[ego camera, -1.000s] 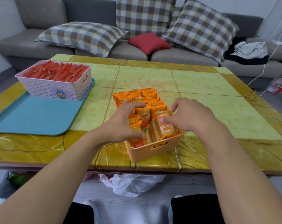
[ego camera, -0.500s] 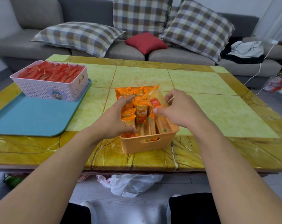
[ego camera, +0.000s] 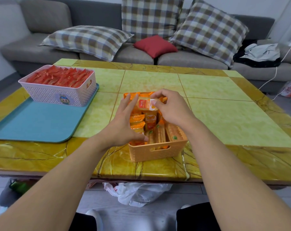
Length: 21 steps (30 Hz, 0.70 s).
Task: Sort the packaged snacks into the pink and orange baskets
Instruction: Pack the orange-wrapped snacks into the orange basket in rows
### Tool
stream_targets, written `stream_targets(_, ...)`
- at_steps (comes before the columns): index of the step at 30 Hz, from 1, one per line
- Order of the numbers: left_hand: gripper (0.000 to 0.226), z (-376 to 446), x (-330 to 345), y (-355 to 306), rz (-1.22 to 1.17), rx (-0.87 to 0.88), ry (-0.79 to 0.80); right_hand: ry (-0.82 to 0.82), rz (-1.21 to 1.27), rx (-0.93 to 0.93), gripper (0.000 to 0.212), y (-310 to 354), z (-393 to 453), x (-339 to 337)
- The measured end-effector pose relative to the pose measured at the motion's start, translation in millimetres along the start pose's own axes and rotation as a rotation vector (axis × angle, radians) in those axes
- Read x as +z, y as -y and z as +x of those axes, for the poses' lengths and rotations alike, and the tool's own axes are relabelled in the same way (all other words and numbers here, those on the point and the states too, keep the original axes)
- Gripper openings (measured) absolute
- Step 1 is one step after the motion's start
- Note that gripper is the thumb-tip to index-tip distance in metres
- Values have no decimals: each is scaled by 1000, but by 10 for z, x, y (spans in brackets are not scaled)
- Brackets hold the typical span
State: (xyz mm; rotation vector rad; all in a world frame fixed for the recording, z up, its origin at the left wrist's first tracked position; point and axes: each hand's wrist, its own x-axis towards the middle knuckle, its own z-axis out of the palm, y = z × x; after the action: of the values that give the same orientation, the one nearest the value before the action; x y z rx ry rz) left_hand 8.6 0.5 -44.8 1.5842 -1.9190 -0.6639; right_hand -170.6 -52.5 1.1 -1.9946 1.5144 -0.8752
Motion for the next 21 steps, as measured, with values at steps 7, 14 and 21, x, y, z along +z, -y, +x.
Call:
stream_targets(7, 121, 59, -6, -7, 256, 41, 36, -218, -201, -63, 18, -43, -46, -117)
stream_targets(14, 121, 54, 7, -22, 323, 57, 19, 262, -732, 87, 39, 68, -310, 24)
stream_targets(21, 117, 55, -26, -23, 456, 195, 20, 338, -759, 108, 46, 217, -376, 109)
